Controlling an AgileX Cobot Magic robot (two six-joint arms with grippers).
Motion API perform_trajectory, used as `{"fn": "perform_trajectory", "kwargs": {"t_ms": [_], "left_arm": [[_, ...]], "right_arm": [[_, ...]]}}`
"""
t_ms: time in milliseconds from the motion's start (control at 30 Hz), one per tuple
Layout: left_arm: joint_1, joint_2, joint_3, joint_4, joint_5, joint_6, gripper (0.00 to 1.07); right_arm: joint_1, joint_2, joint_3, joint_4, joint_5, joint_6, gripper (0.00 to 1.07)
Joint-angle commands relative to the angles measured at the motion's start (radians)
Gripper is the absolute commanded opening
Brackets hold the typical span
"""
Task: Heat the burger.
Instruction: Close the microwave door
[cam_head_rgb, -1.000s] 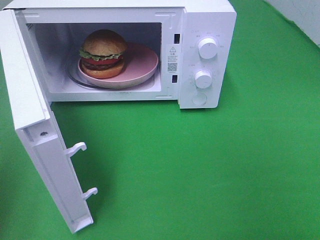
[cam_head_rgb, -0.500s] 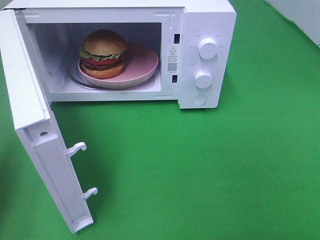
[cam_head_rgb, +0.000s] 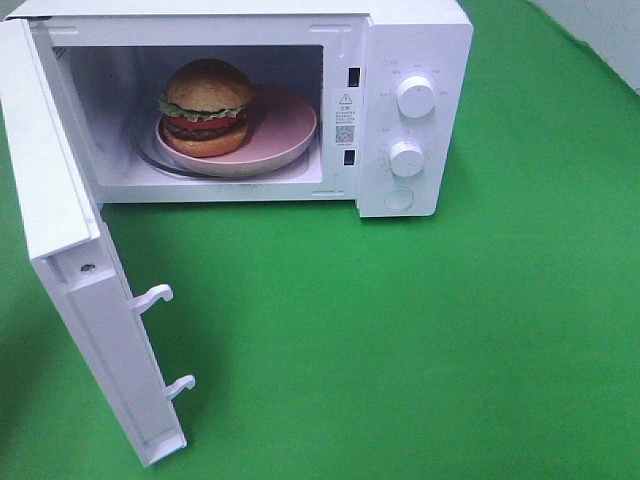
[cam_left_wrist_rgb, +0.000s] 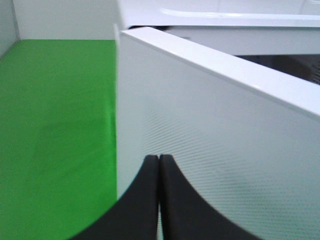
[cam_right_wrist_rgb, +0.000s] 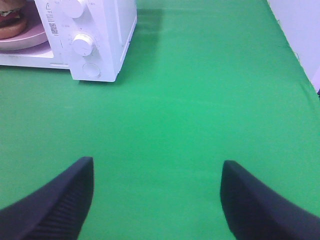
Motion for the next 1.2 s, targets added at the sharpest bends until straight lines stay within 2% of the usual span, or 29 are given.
{"fn": "perform_trajectory", "kwargs": {"t_ms": [33,133,167,233,267,300,333,367,400,433,467,500,633,667,733,800,1033,1200], "left_arm": [[0.003,0.088,-0.001,0.107,-0.171,-0.023,0.0],[-0.012,0.118,-0.008,0.115,-0.186,-0.049,0.0],[-0.045,0.141,-0.021,0.11,-0.174,-0.054,0.0],[-0.063,0.154,-0.028,0.103,-0.168,-0.048,0.0],[-0.119,0.18,-0.051,0.086,-0.153,-0.026,0.0],[-0.119,0.18,-0.051,0.086,-0.153,-0.026,0.0],[-0.17,0.201,-0.073,0.055,-0.143,-0.003,0.0],[-0.17,0.201,-0.073,0.055,-0.143,-0.003,0.0],[-0.213,0.217,-0.088,0.001,-0.141,0.009,0.0],[-0.213,0.217,-0.088,0.001,-0.141,0.009,0.0],[-0.251,0.236,-0.101,-0.064,-0.141,0.024,0.0],[-0.251,0.236,-0.101,-0.064,-0.141,0.024,0.0],[-0.323,0.274,-0.108,-0.181,-0.15,0.084,0.0],[-0.323,0.274,-0.108,-0.181,-0.15,0.084,0.0],[-0.368,0.304,-0.108,-0.26,-0.153,0.106,0.0],[-0.391,0.316,-0.11,-0.286,-0.153,0.111,0.0],[-0.441,0.339,-0.134,-0.319,-0.153,0.111,0.0],[-0.479,0.376,-0.192,-0.322,-0.147,0.11,0.0]], "right_arm": [[-0.006,-0.028,0.0,-0.005,-0.01,0.013,0.69],[-0.006,-0.028,0.0,-0.005,-0.01,0.013,0.69],[-0.006,-0.028,0.0,-0.005,-0.01,0.013,0.69],[-0.006,-0.028,0.0,-0.005,-0.01,0.013,0.69],[-0.006,-0.028,0.0,-0.005,-0.01,0.013,0.69],[-0.006,-0.028,0.0,-0.005,-0.01,0.013,0.69],[-0.006,-0.028,0.0,-0.005,-0.01,0.013,0.69],[-0.006,-0.028,0.0,-0.005,-0.01,0.013,0.69],[-0.006,-0.028,0.0,-0.005,-0.01,0.013,0.69],[-0.006,-0.028,0.0,-0.005,-0.01,0.013,0.69],[-0.006,-0.028,0.0,-0.005,-0.01,0.013,0.69],[-0.006,-0.028,0.0,-0.005,-0.01,0.013,0.69],[-0.006,-0.028,0.0,-0.005,-0.01,0.013,0.69],[-0.006,-0.028,0.0,-0.005,-0.01,0.013,0.69],[-0.006,-0.028,0.0,-0.005,-0.01,0.013,0.69],[-0.006,-0.028,0.0,-0.005,-0.01,0.013,0.69],[-0.006,-0.028,0.0,-0.005,-0.01,0.013,0.69],[-0.006,-0.028,0.0,-0.005,-0.01,0.013,0.69]]}}
